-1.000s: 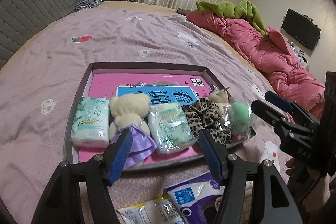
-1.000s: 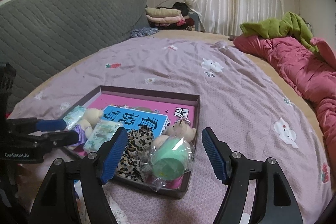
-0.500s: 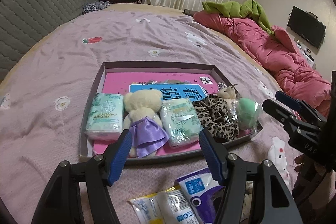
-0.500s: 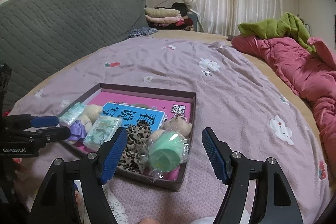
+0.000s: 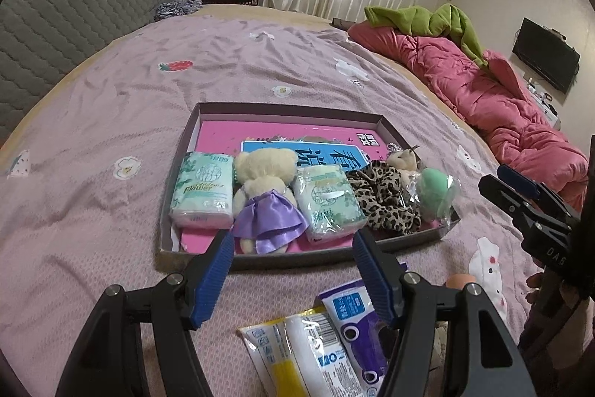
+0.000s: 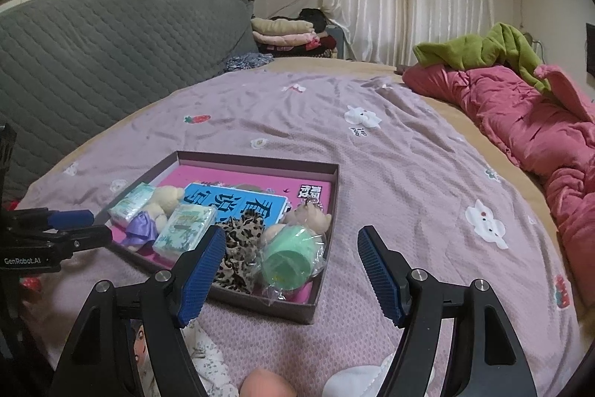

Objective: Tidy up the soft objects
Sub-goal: 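Open the left tool and withdraw both tools from the box, then move left tool to the yellow-white wipes pack while right tool approaches the peach makeup sponge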

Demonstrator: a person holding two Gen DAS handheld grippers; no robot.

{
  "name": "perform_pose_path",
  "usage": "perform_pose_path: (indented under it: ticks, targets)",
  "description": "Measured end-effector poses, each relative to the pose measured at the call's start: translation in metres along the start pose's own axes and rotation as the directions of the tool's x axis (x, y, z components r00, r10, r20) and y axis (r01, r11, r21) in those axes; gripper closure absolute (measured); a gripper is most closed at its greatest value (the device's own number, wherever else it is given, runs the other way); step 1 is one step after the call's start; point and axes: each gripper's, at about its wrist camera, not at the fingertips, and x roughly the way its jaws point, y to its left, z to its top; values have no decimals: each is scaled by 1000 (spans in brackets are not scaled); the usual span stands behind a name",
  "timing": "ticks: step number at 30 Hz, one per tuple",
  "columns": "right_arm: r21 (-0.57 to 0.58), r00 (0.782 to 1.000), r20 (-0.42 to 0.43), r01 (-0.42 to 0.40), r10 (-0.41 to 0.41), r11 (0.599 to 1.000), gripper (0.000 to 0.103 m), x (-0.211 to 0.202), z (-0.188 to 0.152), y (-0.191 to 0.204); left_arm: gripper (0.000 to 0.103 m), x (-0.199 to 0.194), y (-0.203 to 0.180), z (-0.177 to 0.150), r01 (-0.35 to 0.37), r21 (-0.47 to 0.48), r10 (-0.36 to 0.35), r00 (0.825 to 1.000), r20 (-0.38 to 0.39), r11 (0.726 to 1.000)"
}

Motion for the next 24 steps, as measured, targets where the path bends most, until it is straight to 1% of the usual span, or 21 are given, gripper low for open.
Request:
perform_pose_path:
  ticks: [19,22,24]
  targets:
    - [-7,1000,-4,-25,25,1000,28,-20,-7,11,37,-16,8,-19,-8,-26,7,999,-32,1000]
    - [8,1000,-18,-11,11,1000,28,-24,-10,11,37,-19,9,-23,-8,-32,6,999,-43,999]
    - [29,999,-30,-18,19,999,28,-27,-14,9,37,-20,9,-26,-5,-36,3,999,-49,999]
